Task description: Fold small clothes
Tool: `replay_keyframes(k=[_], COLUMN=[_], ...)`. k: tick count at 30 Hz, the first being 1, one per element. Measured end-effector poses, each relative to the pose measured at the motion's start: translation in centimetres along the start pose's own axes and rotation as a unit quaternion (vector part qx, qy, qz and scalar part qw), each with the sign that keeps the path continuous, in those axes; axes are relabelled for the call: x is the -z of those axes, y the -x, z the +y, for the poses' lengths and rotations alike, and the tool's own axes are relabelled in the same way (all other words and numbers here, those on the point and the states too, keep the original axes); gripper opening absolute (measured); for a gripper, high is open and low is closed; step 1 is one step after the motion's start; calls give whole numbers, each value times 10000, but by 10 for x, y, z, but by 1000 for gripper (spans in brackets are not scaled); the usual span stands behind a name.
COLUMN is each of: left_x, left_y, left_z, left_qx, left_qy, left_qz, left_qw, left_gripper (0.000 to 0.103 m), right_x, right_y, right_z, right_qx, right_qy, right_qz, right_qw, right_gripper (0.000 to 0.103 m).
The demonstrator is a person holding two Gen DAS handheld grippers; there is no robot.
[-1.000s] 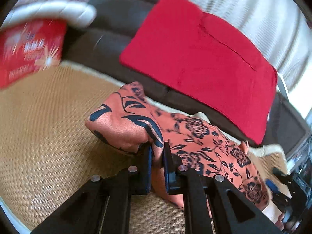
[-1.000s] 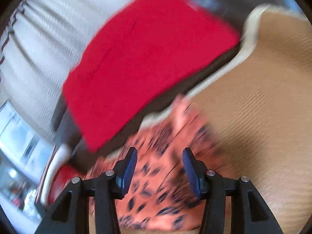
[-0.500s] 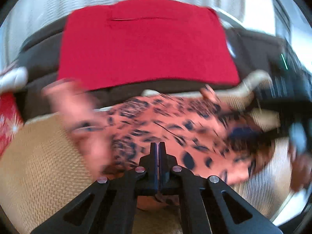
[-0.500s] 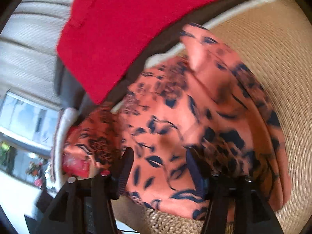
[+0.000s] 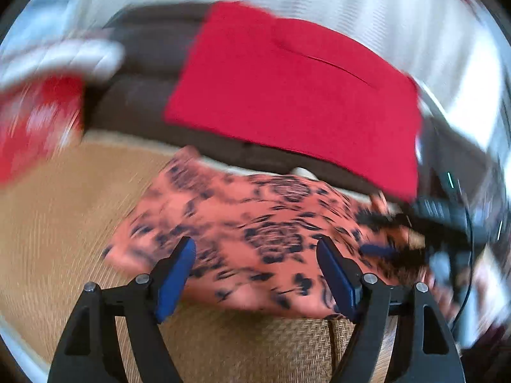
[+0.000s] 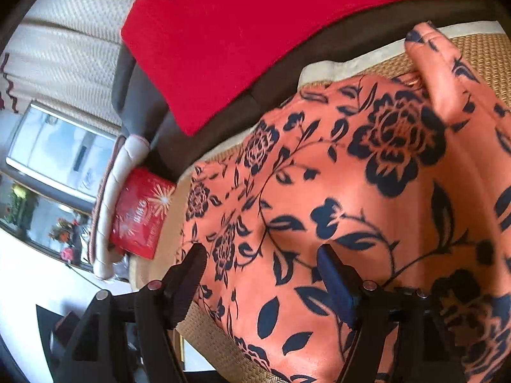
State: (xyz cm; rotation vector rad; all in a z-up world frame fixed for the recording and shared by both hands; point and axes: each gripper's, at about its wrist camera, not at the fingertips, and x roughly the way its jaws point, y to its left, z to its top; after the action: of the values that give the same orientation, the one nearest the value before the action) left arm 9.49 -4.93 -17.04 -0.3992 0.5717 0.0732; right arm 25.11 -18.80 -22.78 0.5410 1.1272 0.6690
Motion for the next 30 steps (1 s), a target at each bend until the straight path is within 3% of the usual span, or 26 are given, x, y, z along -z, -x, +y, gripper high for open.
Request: replay_keyframes(k=[3,5,10,20,26,29,30], left_x=[2,7,20,20,9,6,6], left_y=[3,1,-16,-56,-75,-85,-89], left_z=[46,75,107,119,118,118,118], left_qx=[-170,-177,119,451,467,310,257], left_qy=[1083,1802,2857,3645,3770,3680,3639], left_qz=[153,329,709,683,484,452,443], left_qw=[9939,9829,9556,9276,9238,9282,9300], left_gripper=[79,79,79,78,76,49,42], right_x=[10,12,19,15,13,15,17], right_y=[-1,0,-11,-23,-28,-30,-31], right_z=[8,11,13,15,11,5,3], right_qx=[39,110,217,313,275,300,459], right_qy=[157,220,238,312,250,182,177], right_qz=[34,49,74,127,95,40,45], right_qw=[9999,9997,9995,9989,9993,9994,9988], right_gripper=[75,75,75,75,75,66,50])
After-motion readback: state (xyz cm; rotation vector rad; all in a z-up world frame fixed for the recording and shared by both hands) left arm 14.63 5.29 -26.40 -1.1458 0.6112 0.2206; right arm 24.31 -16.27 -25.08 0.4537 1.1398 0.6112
